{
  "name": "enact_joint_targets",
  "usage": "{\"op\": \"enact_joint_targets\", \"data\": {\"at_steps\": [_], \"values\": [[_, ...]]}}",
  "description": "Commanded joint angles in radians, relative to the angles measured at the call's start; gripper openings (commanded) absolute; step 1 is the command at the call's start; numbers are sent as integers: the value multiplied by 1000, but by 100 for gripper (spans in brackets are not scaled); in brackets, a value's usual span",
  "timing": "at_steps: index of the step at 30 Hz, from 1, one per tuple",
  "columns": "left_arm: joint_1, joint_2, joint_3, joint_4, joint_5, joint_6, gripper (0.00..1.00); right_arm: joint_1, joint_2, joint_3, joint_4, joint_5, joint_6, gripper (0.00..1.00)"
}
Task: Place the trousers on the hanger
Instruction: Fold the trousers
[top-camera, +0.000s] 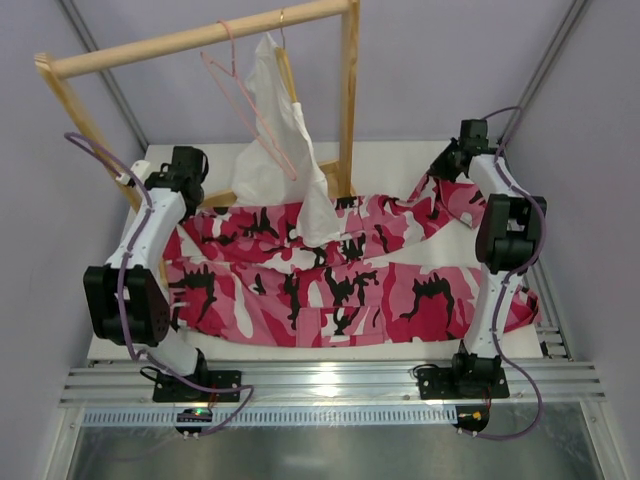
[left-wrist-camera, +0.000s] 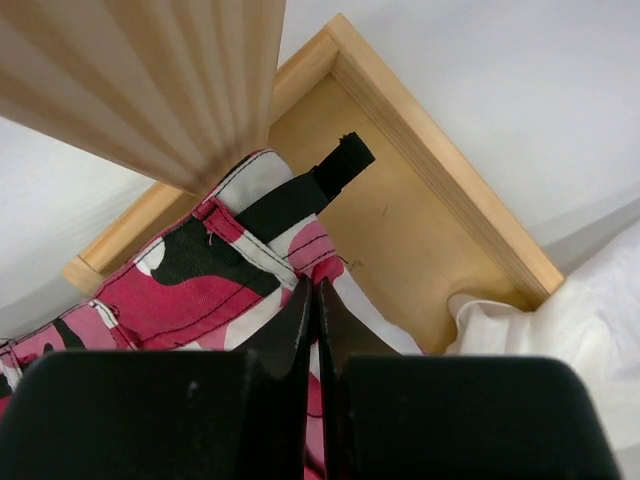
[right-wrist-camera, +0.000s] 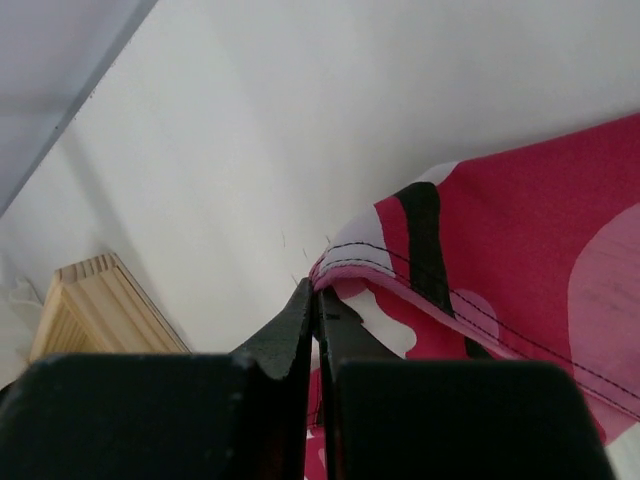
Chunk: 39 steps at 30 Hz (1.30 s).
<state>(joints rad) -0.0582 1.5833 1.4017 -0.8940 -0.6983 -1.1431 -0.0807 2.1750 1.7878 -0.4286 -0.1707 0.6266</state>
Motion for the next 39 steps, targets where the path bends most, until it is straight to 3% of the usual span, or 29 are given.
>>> {"op": "enact_joint_targets", "data": {"at_steps": [1, 4, 6, 9, 10, 12, 13, 18, 19, 22, 26, 32, 39], "values": [[11, 53, 17, 60, -61, -1, 0, -2, 15, 91, 47, -13, 1, 4], [11, 118, 40, 47, -46, -9, 0, -2, 31, 97, 56, -16, -16, 9], [11, 157, 51, 41, -41, -10, 0, -2, 45, 114, 57, -48, -45, 22], [11, 184, 62, 46, -27, -12, 14, -2, 80, 194, -4, -84, -113, 36], [11, 193, 68, 49, -14, -9, 24, -2, 80, 218, -19, -90, -131, 38], [11, 195, 74, 55, 5, -3, 33, -4, 54, 222, -56, -75, -163, 43], [11, 192, 82, 56, 26, 9, 41, -7, 42, 223, -70, -58, -166, 43], [5, 141, 117, 38, 74, 65, 57, -13, -81, 211, -208, 40, -140, 48], [3, 129, 123, 23, 75, 69, 61, -14, -107, 200, -240, 74, -101, 53], [-17, 63, 109, 26, 79, 123, 63, -21, -199, 153, -393, 224, 20, 57], [-69, -17, 74, 4, 97, 244, 66, -34, -309, 10, -554, 284, 134, 56], [-221, -227, -110, 124, 239, 456, 64, -102, -486, -298, -657, 372, 257, 55], [-637, -431, -312, 214, 348, 441, 65, -252, -552, -498, -795, 513, 338, 52]]}}
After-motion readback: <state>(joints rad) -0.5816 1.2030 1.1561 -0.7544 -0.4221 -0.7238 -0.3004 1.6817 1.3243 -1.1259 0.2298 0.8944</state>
